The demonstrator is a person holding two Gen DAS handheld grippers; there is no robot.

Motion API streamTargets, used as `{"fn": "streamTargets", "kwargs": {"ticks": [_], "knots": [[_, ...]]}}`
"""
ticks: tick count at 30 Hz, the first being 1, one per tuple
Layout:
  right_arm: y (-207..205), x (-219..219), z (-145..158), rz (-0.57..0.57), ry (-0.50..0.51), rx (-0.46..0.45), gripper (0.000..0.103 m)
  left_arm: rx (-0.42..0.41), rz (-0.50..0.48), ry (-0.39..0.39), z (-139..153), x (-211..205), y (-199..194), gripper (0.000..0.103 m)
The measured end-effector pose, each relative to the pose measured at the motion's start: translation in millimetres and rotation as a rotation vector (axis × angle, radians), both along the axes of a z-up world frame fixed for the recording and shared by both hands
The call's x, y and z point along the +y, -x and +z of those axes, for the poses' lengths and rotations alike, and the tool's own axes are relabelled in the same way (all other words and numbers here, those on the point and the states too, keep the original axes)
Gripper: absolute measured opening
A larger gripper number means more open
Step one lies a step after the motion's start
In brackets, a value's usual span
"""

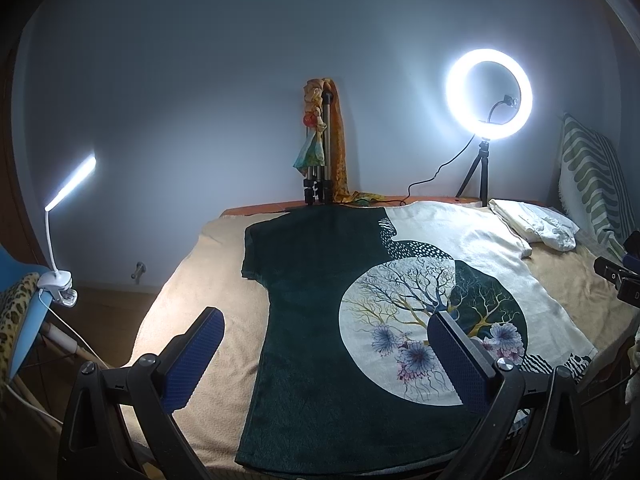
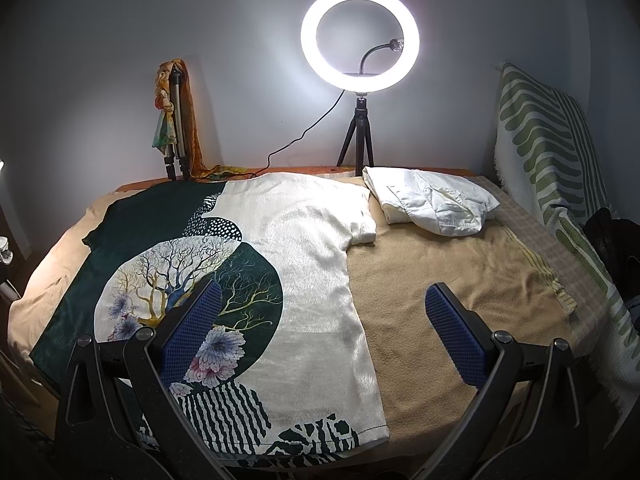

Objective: Fold small clothes

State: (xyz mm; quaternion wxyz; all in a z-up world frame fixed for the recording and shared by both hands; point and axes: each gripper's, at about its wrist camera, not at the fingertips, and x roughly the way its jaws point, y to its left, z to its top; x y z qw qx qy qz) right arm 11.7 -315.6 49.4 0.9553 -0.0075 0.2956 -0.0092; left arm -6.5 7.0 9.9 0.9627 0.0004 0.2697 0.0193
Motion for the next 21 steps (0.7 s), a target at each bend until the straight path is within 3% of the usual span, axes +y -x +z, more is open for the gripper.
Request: {"fn": "streamTargets", "kwargs": {"ticks": [21], "knots": [[-4.4,4.7,2.2,0.009,-0.005,-0.010,0.103,0.015,0.037,-0.010,-3.4,6.8,-0.9,0.103]]}}
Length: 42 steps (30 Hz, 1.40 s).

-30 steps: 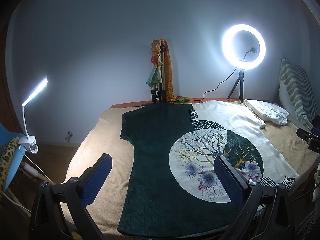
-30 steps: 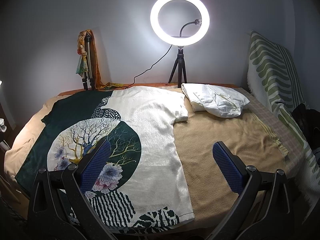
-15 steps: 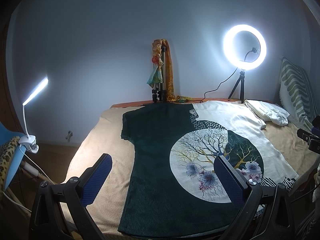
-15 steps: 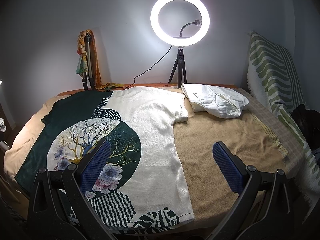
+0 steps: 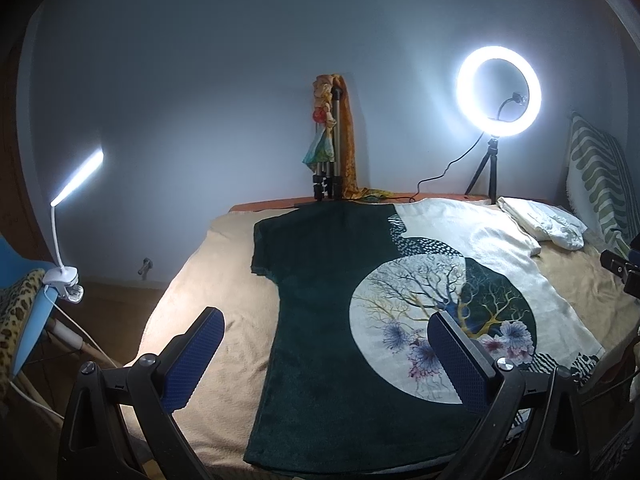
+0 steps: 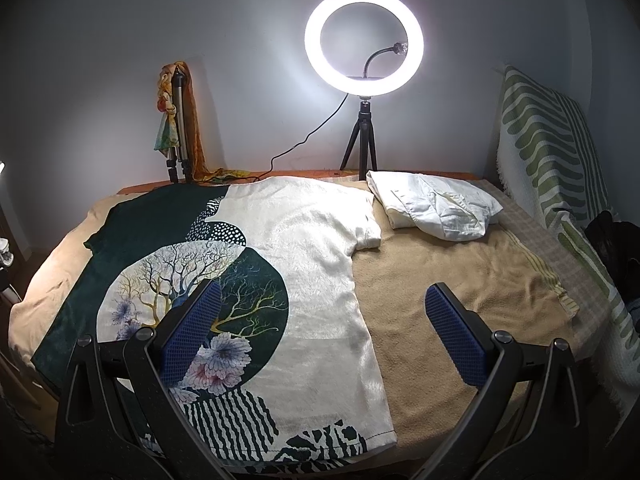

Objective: Fold small clothes
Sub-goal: 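Move the right tool toward the T-shirt collar and open its fingers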

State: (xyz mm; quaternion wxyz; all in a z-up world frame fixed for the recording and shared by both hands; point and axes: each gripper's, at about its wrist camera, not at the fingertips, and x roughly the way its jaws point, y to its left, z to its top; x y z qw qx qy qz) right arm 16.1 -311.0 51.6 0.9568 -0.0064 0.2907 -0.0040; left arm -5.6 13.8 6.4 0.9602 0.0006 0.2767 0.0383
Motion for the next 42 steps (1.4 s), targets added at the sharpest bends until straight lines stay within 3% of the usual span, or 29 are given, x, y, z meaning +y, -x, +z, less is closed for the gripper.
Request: {"fn": "streamTargets", "kwargs": {"ticks": [5,9,12,14,20,27,31,37,42], "knots": [[-10,6,5,0.038,-0.037,0.013,0.103,0.029,0.037,0.030,-6,17,-4,0.103],[-17,21,17,0.082,0.003,-0.001,0.103,0.024,0.072,0.031,-11,27,-1,0.103],[-24,41,27,0.129,0.064,-0.013,0.103,0.000,0.051,0.107,-18,42,7,0.102],[-30,55,34,0.202,0.053,-0.014,0.103,0.005,0.052,0.170,-23,53,12,0.100],[-56,108,59,0.386,0.021,-0.044,0.103,0.067,0.108,0.282,-48,83,20,0.079],[-108,165,62,0.480,-0.105,0.059,0.103,0.134,0.134,0.331,-74,100,27,0.065],[-144,197,57,0.522,-0.183,0.145,0.103,0.191,0.123,0.365,-91,100,27,0.064],[-193,263,48,0.607,-0.227,0.247,0.089,0.258,0.117,0.405,-111,101,18,0.056],[-232,327,27,0.630,-0.181,0.310,0.087,0.280,0.108,0.478,-122,107,14,0.053]]}}
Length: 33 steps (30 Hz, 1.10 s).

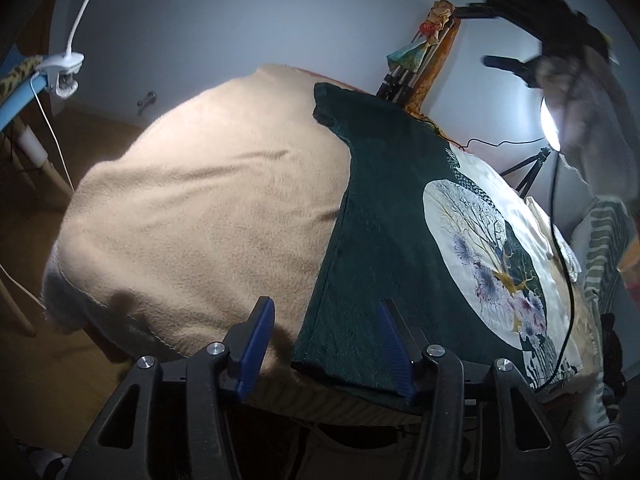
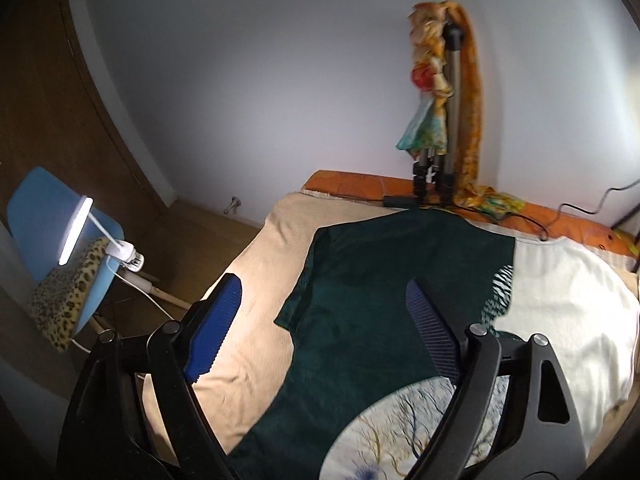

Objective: Fold small clothes
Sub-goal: 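Move the right tool toward the T-shirt collar and open its fingers, then grasp the green T-shirt edge near the collar with the right tool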

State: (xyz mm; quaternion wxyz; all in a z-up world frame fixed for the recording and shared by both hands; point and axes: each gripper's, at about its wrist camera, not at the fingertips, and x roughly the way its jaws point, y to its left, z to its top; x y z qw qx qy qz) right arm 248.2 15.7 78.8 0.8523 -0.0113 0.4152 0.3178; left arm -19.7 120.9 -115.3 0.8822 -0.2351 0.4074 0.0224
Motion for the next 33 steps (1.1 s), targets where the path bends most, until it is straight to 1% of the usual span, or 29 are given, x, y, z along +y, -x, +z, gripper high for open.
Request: {"fn": "streamTargets", "kwargs": {"ticks": [2,6,7,9,10,12,14,16,18,22,24,28,30,33], "knots": [[-17,26,-14,0.012,0.018,0.027,0.082,0.004,0.000,0.037,-4,4,-1,0.051],[-48,73,-47,0.009,0.060,0.069,0.080,0.006,0.006,0.070,-7,10,-3,0.041],[-57,83,-56,0.006,0.071,0.083,0.077,0.006,0.009,0.078,-8,12,-3,0.039],[-72,102,-75,0.001,0.095,0.111,0.071,0.005,0.010,0.103,-10,15,-5,0.036],[-78,108,-83,-0.001,0.108,0.120,0.068,0.006,0.009,0.116,-11,17,-6,0.033],[-90,122,-102,-0.006,0.125,0.139,0.068,-0.006,-0.002,0.155,-13,19,-6,0.029],[-102,133,-118,-0.009,0.134,0.152,0.065,-0.015,-0.016,0.159,-12,17,-8,0.027],[-113,142,-133,-0.018,0.157,0.168,0.062,-0.014,-0.030,0.146,-12,14,-11,0.022],[-124,151,-146,-0.030,0.179,0.174,0.061,-0.008,-0.035,0.150,-13,14,-14,0.016],[-140,166,-164,-0.046,0.200,0.187,0.061,-0.001,-0.022,0.185,-18,19,-19,0.008],[-142,174,-170,-0.039,0.222,0.186,0.061,0.001,-0.022,0.189,-20,20,-21,0.005],[-143,189,-184,0.000,0.316,0.171,0.061,0.000,-0.026,0.170,-20,18,-23,0.001],[-141,192,-187,0.014,0.361,0.153,0.057,0.001,-0.022,0.173,-20,18,-23,0.000],[-139,192,-185,0.021,0.387,0.133,0.043,-0.002,-0.014,0.194,-21,20,-23,0.000]]}}
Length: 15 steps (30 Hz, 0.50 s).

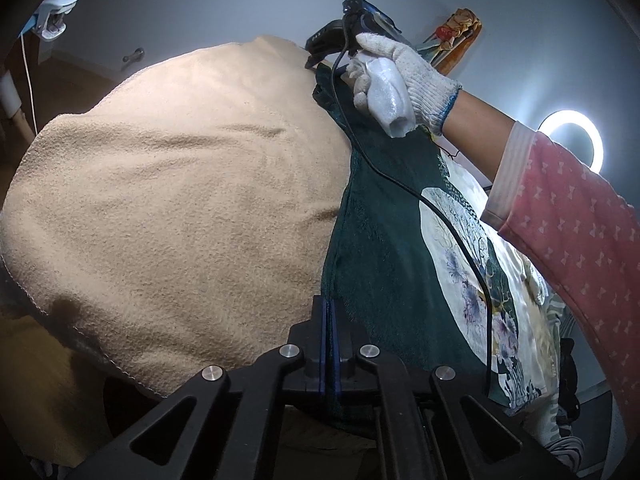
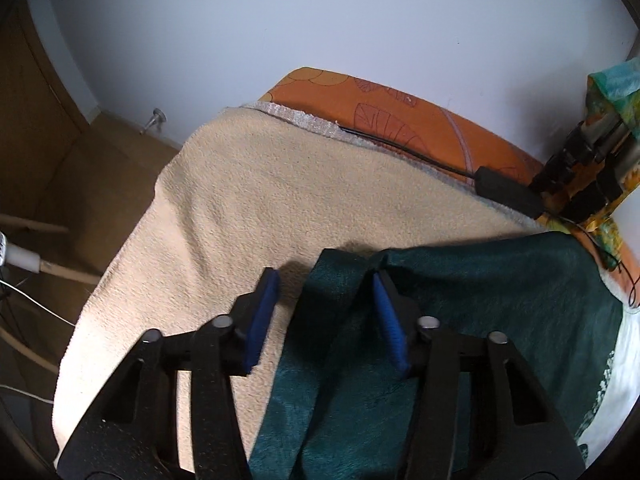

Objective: Fold small clothes
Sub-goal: 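Grasp the green T-shirt edge near the collar with the right tool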

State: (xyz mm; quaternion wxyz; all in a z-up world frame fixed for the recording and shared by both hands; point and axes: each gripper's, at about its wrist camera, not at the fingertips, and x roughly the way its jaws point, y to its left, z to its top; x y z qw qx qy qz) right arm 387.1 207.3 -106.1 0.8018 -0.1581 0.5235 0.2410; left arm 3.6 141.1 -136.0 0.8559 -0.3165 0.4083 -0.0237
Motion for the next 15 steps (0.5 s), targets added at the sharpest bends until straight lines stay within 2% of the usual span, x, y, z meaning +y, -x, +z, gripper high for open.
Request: {"fn": "streamTargets", "kwargs": {"ticks": [2,4,7,15], "knots": [[1,-1,3,0.020,0.012,-0.008,0.016,-0.006,-0.003,-0.007,2,-3,-1,0.000],[2,1,6,0.048,0.040,-0.025,0.007,-0.020,-0.015,-0.009,5,-6,-1,0.000],[4,-6,12,0.051,0.036,-0.044,0.004,-0.047,-0.030,-0.032,13,-9,1,0.000],[-7,-56,52,-0.003,-0.082,-0.063,0.004,-0.081,-0.074,-0.044,29,-22,1,0.000]]}}
